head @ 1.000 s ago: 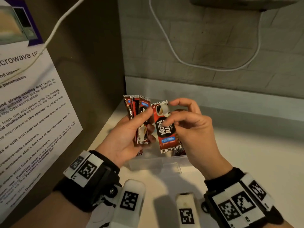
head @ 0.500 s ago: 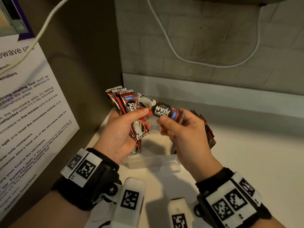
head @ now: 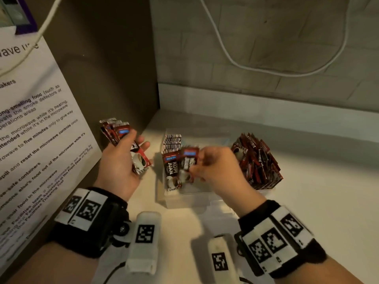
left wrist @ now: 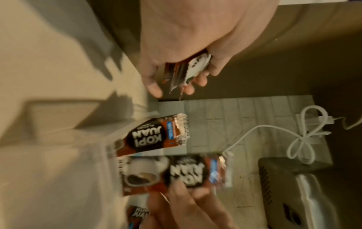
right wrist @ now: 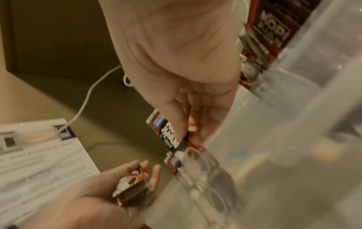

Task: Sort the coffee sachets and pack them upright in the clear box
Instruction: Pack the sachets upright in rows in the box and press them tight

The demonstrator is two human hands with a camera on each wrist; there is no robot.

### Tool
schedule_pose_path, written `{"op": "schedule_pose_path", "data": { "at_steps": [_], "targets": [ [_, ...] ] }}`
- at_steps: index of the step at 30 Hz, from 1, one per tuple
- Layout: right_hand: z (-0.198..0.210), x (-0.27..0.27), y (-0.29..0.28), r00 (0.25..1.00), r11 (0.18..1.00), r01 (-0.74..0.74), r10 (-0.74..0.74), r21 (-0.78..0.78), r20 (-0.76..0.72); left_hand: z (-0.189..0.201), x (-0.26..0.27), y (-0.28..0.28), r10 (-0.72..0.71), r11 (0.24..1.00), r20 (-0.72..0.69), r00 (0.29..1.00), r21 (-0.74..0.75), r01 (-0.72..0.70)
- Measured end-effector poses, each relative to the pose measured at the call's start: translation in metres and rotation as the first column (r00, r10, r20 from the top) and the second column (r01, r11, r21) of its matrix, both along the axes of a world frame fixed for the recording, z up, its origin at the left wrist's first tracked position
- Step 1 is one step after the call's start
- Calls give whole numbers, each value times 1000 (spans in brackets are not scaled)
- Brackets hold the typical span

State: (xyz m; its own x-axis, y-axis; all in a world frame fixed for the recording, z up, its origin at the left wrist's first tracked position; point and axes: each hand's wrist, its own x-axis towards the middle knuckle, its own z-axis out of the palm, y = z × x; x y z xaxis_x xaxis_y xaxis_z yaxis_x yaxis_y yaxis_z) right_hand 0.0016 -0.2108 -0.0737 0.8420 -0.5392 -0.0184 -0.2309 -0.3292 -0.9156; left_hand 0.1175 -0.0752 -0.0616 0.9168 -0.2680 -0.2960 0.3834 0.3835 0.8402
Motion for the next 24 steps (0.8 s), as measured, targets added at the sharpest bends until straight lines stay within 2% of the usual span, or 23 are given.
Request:
{"op": "schedule_pose_path", "data": {
  "at_steps": [4, 6, 13, 18, 24],
  "targets": [
    [-17, 18, 5, 978, 988, -92, 66, -124, -198, -11, -13, -4, -87, 996, -38, 995, 7, 88],
    [-15, 25, 6, 965, 974, -116, 64, -195, -255, -14, -19, -5, -138, 990, -50, 989, -37, 136],
    [-16, 46, 7, 964, 940, -68, -24, -335, -264, -9, -28, -3, -271, 954, -22, 962, -139, 266],
    [-21, 46, 11, 947, 954, -101, 5, -283, -321, -8, -34, -7, -316, 942, 5, 949, -120, 315],
    [-31, 55, 9, 899, 918, -260, 117, -300, -421, -9, -35, -13, -324, 939, 13, 946, -121, 323]
  ]
}}
